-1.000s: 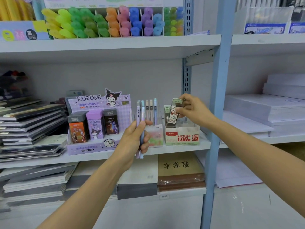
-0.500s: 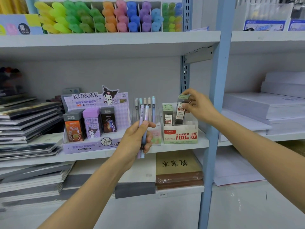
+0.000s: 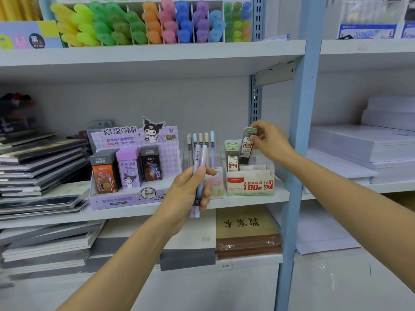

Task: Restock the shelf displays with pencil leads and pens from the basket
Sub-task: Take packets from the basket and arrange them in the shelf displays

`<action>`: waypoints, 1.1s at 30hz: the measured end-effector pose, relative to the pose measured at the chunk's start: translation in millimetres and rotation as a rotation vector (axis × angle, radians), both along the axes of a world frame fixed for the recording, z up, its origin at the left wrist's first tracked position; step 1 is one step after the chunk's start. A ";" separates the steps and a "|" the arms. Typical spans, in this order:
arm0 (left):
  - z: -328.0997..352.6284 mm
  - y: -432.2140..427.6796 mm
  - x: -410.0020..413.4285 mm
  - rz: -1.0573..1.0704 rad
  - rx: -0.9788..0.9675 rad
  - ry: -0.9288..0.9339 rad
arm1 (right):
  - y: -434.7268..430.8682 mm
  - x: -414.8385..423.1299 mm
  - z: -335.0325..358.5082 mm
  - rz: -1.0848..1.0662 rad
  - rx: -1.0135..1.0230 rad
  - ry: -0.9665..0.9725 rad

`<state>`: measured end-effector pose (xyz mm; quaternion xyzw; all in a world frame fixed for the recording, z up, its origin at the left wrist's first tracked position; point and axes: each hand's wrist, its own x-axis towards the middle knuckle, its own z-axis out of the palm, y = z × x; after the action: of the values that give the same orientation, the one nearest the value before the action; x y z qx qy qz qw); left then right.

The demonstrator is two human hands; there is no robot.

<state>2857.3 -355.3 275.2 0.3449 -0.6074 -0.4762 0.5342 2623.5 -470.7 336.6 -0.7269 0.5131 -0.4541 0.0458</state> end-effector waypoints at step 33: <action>5.8 26.4 68.2 0.344 0.026 0.260 | 75.4 70.3 1.6 0.684 0.403 -0.386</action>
<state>2925.6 -328.9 281.0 0.3858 -0.4595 -0.4263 0.6769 2693.9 -395.3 338.2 -0.7334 0.3034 -0.4310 0.4292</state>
